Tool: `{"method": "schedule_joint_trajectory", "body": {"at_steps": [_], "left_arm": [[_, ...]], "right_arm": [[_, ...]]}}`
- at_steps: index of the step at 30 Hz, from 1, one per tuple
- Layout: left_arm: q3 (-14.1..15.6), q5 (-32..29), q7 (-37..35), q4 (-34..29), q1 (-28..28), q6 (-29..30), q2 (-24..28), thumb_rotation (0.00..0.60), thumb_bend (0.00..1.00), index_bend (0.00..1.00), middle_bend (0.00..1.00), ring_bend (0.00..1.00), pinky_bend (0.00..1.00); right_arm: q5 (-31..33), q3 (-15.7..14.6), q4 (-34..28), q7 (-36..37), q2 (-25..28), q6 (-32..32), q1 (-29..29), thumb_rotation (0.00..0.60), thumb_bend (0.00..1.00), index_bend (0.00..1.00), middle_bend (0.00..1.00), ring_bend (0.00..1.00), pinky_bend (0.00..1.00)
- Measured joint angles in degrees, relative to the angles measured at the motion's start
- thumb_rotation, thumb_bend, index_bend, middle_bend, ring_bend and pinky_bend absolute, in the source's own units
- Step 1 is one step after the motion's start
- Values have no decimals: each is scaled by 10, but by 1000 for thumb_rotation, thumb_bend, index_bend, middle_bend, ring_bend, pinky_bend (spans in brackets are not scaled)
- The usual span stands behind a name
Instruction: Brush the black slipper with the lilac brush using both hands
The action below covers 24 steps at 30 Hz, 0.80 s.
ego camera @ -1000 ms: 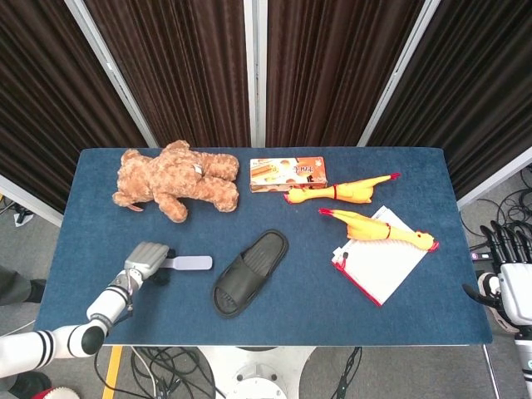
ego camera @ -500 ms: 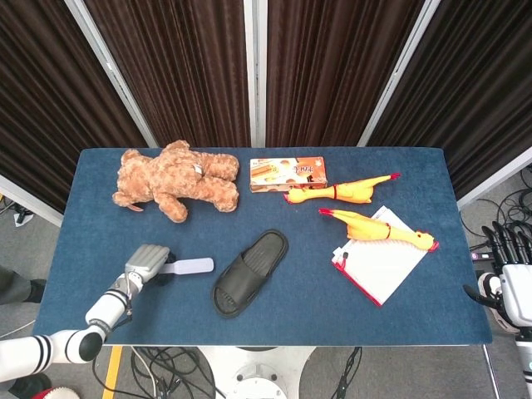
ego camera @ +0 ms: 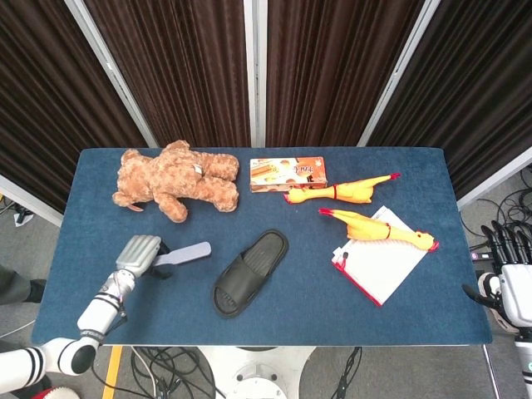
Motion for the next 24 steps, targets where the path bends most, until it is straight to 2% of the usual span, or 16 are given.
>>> {"method": "schedule_joint_trajectory", "body": {"at_steps": [4,8,12,15,20,24], "left_arm": [[-16,34,-77,8,17,36,-13,600,416,1000,1000,980,1000],[-26,94,-161,27,38,94,-31,600,517,1000,1000,995,1000],[-24,159,-208,48,56,157,-47,600,536,1000,1000,996,1000],[-12,208,-223,65,65,192,-56,600,539,1000,1000,996,1000],[22,298,-222,119,77,246,-78,600,541,1000,1000,996,1000],[52,352,-222,178,84,284,-105,600,542,1000,1000,995,1000]], "right_arm": [[-5,0,-5,-6,2,-7,6,600,26,0,16,0,0],[-18,-1,-14,-19,7,-24,20,600,26,0,24,0,0],[-34,-5,-27,-34,11,-63,45,600,26,0,40,0,0],[-45,-5,-40,-44,12,-114,79,600,26,0,57,0,2],[-47,7,-58,-69,2,-236,166,600,26,0,44,0,4],[-24,28,-62,-95,-25,-346,250,600,26,0,35,0,7]]}}
